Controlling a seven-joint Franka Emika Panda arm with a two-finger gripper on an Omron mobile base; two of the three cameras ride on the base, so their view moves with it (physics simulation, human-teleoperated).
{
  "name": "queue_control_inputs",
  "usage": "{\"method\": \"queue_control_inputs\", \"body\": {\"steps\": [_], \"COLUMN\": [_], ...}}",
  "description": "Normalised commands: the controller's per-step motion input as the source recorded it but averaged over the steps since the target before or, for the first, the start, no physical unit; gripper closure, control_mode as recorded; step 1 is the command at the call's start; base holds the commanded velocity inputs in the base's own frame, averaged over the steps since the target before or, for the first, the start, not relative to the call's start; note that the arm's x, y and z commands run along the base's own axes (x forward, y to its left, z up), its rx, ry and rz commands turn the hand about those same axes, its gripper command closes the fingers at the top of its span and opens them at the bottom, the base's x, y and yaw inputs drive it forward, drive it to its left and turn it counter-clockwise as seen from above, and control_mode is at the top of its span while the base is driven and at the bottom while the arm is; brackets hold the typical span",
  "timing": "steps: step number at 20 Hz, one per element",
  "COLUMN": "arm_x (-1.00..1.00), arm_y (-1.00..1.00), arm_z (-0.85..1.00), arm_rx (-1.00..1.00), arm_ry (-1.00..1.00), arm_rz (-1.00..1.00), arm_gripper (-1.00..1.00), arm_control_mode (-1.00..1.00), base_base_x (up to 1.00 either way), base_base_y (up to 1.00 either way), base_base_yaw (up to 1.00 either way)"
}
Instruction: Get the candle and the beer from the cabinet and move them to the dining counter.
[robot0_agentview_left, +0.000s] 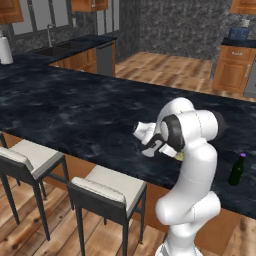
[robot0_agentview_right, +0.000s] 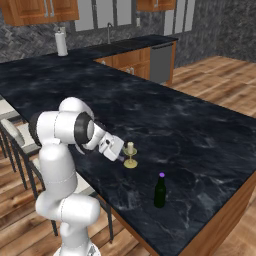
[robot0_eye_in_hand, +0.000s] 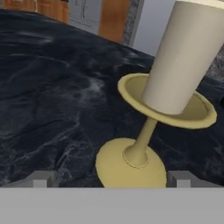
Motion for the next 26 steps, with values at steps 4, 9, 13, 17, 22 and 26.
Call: {"method": "queue_control_inputs", "body": {"steps": [4,9,13,17,22,26], "arm_x": [-0.53,-0.51,-0.44,-0.4,-0.38,-0.41], "arm_y": [0.17,0.09,0.07,0.1,0.13,0.1], "arm_z": [0.01,0.17,0.38,0.47,0.48,0.43], "arm_rx": [0.0,0.01,0.03,0.06,0.1,0.08], "arm_ry": [-0.14,0.0,0.05,0.1,0.11,0.06], "arm_rz": [0.03,0.11,0.06,0.13,0.16,0.29], "arm_gripper": [-1.0,-1.0,-1.0,-1.0,-1.0,-1.0], "arm_control_mode": [-1.0,-1.0,-1.0,-1.0,-1.0,-1.0], "base_base_x": [0.0,0.0,0.0,0.0,0.0,0.0], "base_base_y": [0.0,0.0,0.0,0.0,0.0,0.0], "base_base_yaw": [0.0,0.0,0.0,0.0,0.0,0.0]}}
